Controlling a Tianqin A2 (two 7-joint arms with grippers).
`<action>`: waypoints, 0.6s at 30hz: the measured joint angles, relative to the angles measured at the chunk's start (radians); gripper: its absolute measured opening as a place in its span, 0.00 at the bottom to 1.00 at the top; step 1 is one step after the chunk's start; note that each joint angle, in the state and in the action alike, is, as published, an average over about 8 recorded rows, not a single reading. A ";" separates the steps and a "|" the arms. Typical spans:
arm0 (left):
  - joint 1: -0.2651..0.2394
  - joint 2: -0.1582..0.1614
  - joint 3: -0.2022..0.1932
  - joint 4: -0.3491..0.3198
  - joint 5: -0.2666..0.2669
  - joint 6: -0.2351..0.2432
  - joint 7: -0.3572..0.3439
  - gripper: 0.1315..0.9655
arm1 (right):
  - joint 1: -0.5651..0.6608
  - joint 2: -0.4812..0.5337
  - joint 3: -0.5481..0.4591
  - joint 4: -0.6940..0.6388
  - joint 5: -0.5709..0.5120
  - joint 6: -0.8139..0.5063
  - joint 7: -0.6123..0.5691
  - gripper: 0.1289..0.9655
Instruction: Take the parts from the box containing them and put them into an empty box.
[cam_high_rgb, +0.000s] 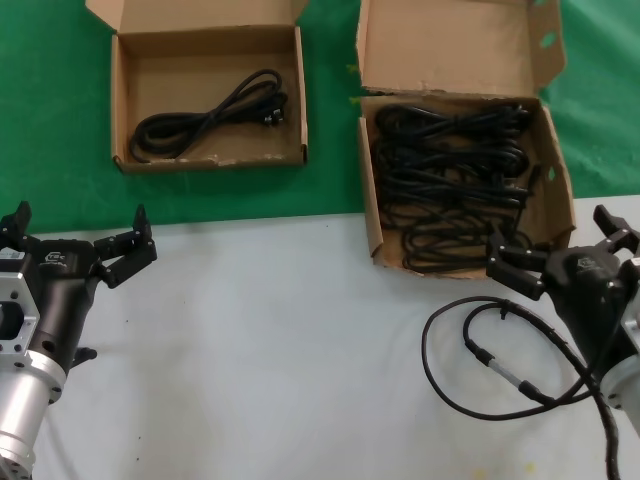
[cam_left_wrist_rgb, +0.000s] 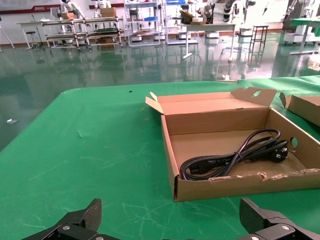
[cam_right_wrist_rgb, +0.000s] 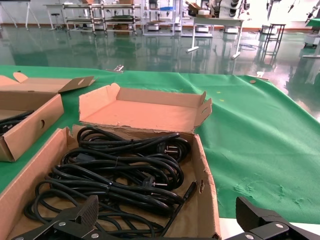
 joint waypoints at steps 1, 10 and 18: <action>0.000 0.000 0.000 0.000 0.000 0.000 0.000 1.00 | 0.000 0.000 0.000 0.000 0.000 0.000 0.000 1.00; 0.000 0.000 0.000 0.000 0.000 0.000 0.000 1.00 | 0.000 0.000 0.000 0.000 0.000 0.000 0.000 1.00; 0.000 0.000 0.000 0.000 0.000 0.000 0.000 1.00 | 0.000 0.000 0.000 0.000 0.000 0.000 0.000 1.00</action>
